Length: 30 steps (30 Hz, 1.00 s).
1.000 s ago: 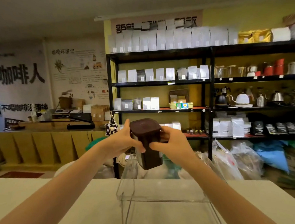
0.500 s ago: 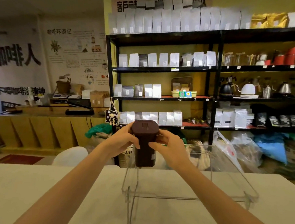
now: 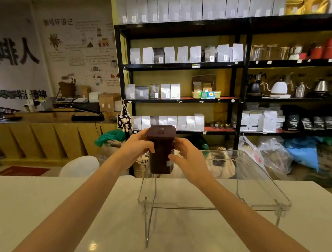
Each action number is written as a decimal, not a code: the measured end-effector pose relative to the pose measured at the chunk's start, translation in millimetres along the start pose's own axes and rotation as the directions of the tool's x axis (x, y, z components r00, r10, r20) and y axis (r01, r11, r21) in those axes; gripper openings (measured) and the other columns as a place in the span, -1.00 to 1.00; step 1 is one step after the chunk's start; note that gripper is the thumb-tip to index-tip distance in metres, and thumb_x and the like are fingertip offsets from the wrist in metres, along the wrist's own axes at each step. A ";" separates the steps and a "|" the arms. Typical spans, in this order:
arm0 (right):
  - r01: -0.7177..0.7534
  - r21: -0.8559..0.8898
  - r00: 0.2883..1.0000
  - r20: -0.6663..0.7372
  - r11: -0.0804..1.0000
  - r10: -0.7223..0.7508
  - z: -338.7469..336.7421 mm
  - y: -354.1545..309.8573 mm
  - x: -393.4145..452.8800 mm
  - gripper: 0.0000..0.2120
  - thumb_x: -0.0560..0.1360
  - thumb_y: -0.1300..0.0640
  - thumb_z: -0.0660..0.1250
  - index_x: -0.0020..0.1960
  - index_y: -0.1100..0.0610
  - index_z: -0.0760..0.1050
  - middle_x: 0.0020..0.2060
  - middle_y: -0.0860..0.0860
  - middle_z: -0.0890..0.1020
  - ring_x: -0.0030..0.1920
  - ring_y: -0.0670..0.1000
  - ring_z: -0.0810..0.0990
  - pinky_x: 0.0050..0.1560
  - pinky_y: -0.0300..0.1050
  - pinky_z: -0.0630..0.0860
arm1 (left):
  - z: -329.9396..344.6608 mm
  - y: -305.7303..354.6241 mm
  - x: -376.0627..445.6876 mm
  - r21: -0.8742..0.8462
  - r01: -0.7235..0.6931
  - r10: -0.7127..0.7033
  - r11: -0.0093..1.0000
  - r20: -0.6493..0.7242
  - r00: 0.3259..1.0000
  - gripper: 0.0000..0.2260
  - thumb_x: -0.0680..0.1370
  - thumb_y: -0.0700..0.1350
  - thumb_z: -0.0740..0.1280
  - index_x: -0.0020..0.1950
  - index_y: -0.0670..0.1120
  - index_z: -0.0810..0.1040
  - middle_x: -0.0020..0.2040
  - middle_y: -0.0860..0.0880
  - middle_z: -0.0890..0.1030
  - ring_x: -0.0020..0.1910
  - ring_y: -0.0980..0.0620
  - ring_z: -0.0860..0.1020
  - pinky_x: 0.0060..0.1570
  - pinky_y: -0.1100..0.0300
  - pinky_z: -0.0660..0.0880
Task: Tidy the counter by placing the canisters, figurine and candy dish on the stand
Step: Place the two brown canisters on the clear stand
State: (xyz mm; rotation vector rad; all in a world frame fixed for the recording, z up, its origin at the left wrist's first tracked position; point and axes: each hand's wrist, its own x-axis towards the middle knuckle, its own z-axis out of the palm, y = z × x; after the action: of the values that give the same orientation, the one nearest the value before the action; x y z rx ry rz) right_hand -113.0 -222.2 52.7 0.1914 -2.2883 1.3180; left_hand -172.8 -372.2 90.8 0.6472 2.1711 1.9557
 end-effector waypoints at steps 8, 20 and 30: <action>-0.004 -0.030 1.000 0.022 1.000 0.005 2.5 1.6 1.1 -0.55 0.47 0.23 0.29 0.33 0.09 0.29 0.27 0.04 0.51 0.28 0.00 0.46 0.19 -0.21 0.32 | 5.9 -2.9 -3.5 0.206 0.012 -0.004 0.978 -0.042 0.999 -0.46 0.39 -0.44 0.27 0.21 0.08 0.35 0.01 0.07 0.54 0.13 0.01 0.44 0.14 0.12 0.35; 0.197 -0.496 0.974 0.197 0.845 -0.111 -31.3 -38.3 -57.9 -0.52 0.50 0.03 0.24 0.39 0.04 0.24 0.38 0.01 0.39 0.43 0.04 0.21 0.42 0.01 0.16 | -1.7 16.6 -78.2 0.965 -0.010 0.090 0.260 -0.014 0.996 -0.44 0.51 0.04 0.24 0.47 0.02 0.13 0.53 0.03 0.13 0.47 0.01 0.20 0.42 0.04 0.24; 0.383 -0.386 0.860 0.480 0.839 -0.172 -47.6 -51.2 -170.0 -0.43 0.50 -0.02 0.23 0.44 -0.03 0.09 0.48 -0.07 0.18 0.48 -0.06 0.04 0.45 -0.12 0.06 | 0.9 17.1 -243.9 0.945 0.072 0.070 0.318 -0.100 0.993 -0.55 0.55 -0.05 0.21 0.43 0.04 0.22 0.50 0.06 0.20 0.46 0.05 0.21 0.39 0.13 0.24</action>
State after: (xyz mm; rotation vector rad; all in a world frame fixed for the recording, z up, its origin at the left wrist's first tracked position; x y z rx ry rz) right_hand 69.4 -229.1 30.9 0.6860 -2.7313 0.5699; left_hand 49.7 -470.1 65.0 0.6010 3.2825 0.4002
